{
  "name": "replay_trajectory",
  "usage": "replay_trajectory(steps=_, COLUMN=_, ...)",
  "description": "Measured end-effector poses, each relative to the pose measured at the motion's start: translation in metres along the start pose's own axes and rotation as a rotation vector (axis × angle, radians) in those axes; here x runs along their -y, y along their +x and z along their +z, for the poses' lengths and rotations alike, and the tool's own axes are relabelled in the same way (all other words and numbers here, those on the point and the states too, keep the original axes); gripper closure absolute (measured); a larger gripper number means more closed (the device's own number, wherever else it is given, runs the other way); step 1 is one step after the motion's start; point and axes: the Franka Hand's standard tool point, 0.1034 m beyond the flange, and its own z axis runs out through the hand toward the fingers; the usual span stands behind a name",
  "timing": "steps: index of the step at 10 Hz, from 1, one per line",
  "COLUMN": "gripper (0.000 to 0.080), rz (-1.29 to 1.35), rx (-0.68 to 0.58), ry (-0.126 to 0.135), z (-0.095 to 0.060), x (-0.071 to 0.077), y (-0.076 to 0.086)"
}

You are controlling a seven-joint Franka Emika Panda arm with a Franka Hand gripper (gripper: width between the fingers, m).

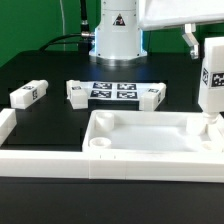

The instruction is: Assemble desk

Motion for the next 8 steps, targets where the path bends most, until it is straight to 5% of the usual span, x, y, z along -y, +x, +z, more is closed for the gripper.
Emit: replay_trajectory(steps=8, gripper=0.0512, rz=-0.173, rx=-0.002, ry=-0.008, z=0.007, x=-0.005, y=0.013)
